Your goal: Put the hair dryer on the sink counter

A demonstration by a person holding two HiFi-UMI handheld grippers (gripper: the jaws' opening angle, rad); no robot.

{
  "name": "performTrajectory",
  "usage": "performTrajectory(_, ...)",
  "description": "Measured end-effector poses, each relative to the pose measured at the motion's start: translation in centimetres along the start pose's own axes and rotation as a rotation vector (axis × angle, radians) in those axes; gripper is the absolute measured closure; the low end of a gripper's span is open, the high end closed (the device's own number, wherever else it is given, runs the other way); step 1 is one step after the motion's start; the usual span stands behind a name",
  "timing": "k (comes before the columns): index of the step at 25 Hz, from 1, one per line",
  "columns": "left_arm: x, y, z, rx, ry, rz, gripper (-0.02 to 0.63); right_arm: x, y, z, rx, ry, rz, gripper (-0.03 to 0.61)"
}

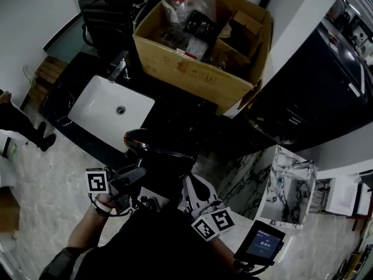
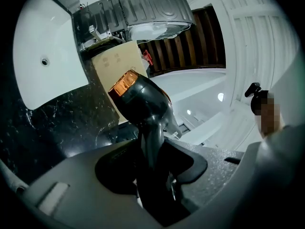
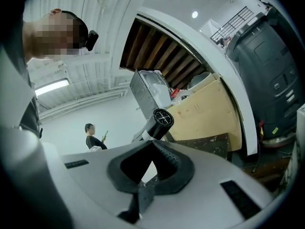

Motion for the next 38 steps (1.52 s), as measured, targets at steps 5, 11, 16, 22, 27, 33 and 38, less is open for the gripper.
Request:
performTrajectory(5, 0.9, 1.5, 1.7, -0.028, 0.025, -0.005, 0.437, -2.2, -0.1, 0.2, 0.003, 0.010, 0.016, 0.583)
performTrajectory(11, 2.0, 3.2, 2.6, -0.019, 0.059, -0.027, 0.439, -3.4, -0.5, 0.3, 0.016, -0.044, 0.054, 0.583)
performTrajectory(16, 3.0, 5.3, 3.6, 0.029, 0.076, -0.028, 0.440, -3.6, -0.9, 1.5, 0.016, -0.103, 0.086, 0.583)
performTrajectory(22, 5.0, 7.0, 4.5, 0.085, 0.099, -0.036, 0.442, -3.4, -2.0, 2.3, 0.038, -0.155, 0.125, 0.583)
performTrajectory(27, 6.3, 7.8, 5.3, 0.115, 0.115, -0.044, 0.442, -3.5, -2.8, 2.7, 0.055, -0.184, 0.155, 0.583)
performTrajectory(33, 8.1, 8.6, 6.1, 0.140, 0.170, -0.035, 0.442, -3.8, -3.6, 3.2, 0.065, -0.194, 0.184, 0.583)
performTrajectory(38, 9.4, 8.8, 6.5, 0.146, 0.194, -0.048, 0.442, -3.9, -4.5, 3.4, 0.081, -0.192, 0.211, 0.583)
Point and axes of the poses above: the fingertips, and each gripper's own axes: z forward along the fingers, x to its left, y out of its top, the point moved 10 cm from there along -z, backward along the fingers, and after that the axes turned 14 degrees about -z, right-handed, at the moved point
